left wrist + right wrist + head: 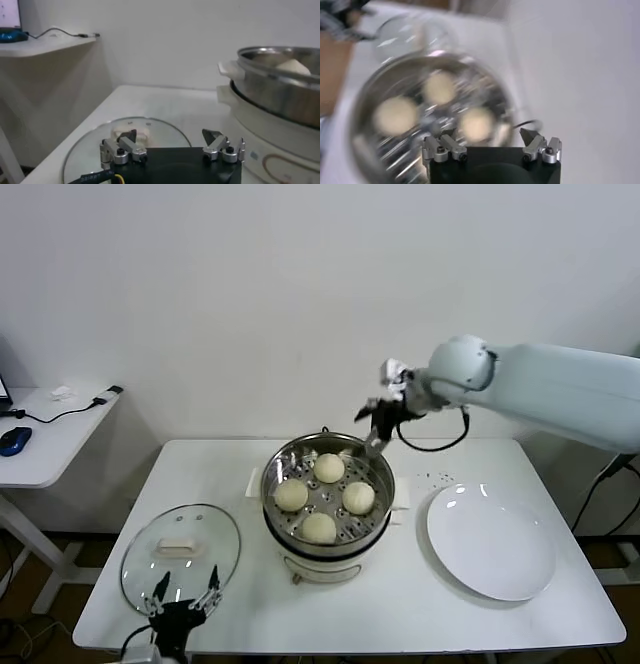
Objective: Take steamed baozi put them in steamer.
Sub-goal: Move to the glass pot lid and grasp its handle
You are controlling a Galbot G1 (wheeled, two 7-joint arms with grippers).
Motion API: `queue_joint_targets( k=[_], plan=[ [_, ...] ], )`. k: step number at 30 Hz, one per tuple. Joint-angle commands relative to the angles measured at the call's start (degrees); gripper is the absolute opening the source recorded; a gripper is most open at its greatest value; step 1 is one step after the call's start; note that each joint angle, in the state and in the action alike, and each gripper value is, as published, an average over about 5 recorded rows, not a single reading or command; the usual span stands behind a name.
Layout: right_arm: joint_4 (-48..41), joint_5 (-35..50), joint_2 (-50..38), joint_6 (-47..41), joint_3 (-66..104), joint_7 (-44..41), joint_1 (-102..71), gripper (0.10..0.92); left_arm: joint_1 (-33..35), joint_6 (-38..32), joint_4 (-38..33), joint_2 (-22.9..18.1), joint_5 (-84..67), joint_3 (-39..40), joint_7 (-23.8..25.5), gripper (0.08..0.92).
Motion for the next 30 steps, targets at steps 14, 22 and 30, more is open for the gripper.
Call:
queue_joint_targets(
  k=[14, 22, 30],
  plan=[
    [12.8, -6.3, -19.4, 19.5, 115.8, 25.5, -112.6, 0.823, -3.8, -4.1, 0.4, 5.7, 3.5, -4.1, 0.6, 0.823],
    [12.2, -17.9, 0.6, 32.3, 122.0, 21.3, -127.9, 0.823, 0.1, -12.2, 2.7, 7.2, 9.1, -4.3, -1.8, 0.823],
    [9.9, -20.0, 14.0, 44.5, 121.9, 17.6, -133.8, 0.823, 2.6, -14.8, 2.5, 7.3, 11.8, -3.9, -5.0, 0.823]
  ],
)
